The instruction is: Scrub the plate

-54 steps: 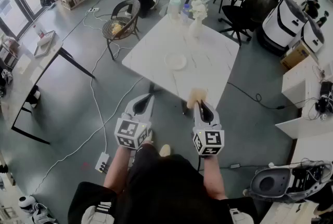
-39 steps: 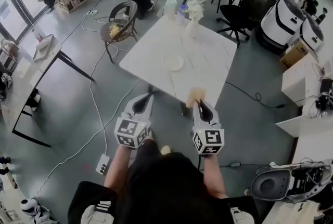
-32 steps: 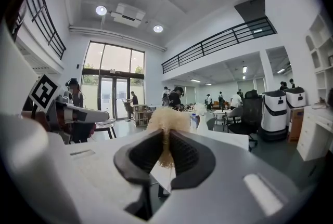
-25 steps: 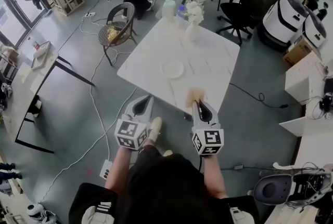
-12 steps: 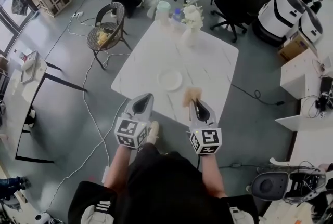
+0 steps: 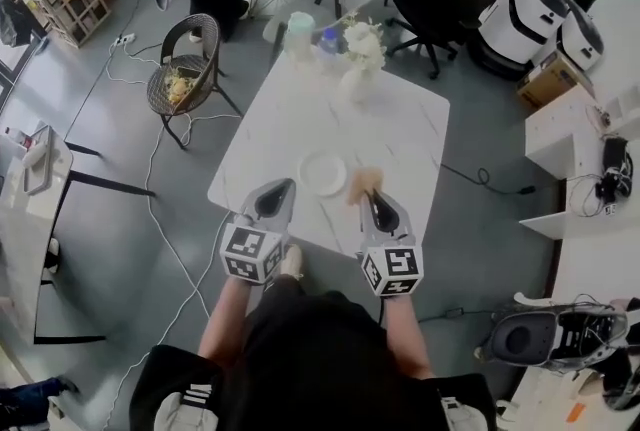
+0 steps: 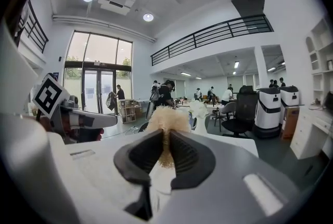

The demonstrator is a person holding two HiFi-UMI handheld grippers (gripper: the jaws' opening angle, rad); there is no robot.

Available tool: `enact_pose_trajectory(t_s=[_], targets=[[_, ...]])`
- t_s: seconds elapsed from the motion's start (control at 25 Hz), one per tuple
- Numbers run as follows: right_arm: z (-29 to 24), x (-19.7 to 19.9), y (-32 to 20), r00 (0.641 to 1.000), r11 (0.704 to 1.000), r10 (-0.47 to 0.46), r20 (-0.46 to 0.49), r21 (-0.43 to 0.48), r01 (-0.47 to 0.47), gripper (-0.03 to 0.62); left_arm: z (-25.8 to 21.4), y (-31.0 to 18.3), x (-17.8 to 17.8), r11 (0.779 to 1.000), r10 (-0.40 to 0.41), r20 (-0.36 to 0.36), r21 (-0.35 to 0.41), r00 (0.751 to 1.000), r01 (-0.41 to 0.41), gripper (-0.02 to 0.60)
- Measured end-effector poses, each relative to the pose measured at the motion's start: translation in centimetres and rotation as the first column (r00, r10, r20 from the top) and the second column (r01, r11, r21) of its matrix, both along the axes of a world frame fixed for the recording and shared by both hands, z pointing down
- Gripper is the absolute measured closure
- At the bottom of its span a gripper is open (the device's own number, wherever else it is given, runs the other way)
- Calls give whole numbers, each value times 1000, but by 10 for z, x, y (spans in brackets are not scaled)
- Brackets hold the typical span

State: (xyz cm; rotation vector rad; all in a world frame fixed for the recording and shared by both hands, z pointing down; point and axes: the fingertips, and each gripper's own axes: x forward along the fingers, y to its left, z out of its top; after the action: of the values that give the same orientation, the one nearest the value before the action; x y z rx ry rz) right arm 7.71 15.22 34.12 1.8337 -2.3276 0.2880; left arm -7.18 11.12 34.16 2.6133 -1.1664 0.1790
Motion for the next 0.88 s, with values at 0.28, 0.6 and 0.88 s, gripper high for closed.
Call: enact_pose_trajectory(t_s=[0.28,0.6,0.88], targets=[[3,-9,-37,999,999,43,-17,-12,-43,551,9,-42,-4,998,50,-20,-31,999,-51,575],[15,-21,-67,996,995,90,-25,-41,-91,552,21,-81,-11,993,100,-14,-64,995,-100,575],[29,-22,-86,996,994,76,-39,-80,-79,553,43,-96,-4,987,127,-5,-98,992,-126,575]])
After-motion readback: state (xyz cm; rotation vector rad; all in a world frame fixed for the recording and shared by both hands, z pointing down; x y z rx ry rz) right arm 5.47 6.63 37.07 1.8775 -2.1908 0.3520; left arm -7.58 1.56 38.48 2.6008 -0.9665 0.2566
